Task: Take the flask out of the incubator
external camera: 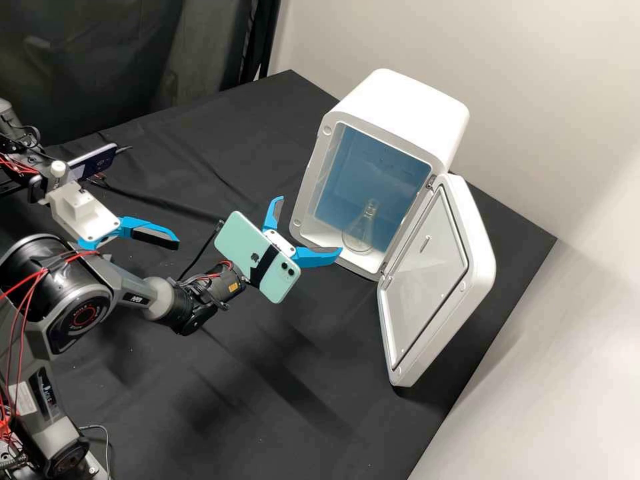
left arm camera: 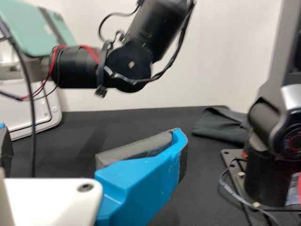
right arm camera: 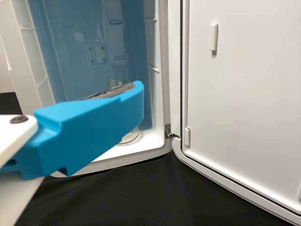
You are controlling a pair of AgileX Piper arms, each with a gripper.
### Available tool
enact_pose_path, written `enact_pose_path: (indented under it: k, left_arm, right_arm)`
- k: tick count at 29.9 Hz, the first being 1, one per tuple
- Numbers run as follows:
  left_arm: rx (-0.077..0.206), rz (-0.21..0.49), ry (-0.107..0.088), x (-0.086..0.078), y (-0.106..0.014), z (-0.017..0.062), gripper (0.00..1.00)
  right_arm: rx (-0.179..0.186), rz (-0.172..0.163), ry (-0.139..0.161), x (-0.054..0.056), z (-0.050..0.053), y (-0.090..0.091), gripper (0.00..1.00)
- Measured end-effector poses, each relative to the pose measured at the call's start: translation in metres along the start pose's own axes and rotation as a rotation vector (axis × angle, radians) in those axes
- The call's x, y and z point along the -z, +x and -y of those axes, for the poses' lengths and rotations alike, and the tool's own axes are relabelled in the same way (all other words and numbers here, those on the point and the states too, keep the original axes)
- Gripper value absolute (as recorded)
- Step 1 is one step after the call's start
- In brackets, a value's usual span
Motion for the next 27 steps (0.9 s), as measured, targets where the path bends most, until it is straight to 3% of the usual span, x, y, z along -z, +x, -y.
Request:
enact_pose_path:
  k: [6, 11, 17, 27]
  left_arm:
    - [0.014, -0.072, -0.028, 0.017, 0.002, 0.0064, 1.0]
    - [0.047, -0.151, -0.059, 0.035, 0.001, 0.0124, 1.0]
    - [0.045, -0.204, -0.05, 0.05, -0.001, 0.011, 1.0]
    - [0.051, -0.201, -0.03, 0.055, -0.002, 0.0107, 1.0]
  right_arm:
    - [0.0, 0.0, 0.0, 0.0, 0.0, 0.0, 1.0]
    - [0.0, 0.0, 0.0, 0.0, 0.0, 0.0, 1.0]
    - [0.0, 0.0, 0.0, 0.0, 0.0, 0.0, 1.0]
    - [0.0, 0.0, 0.0, 0.0, 0.0, 0.0, 1.0]
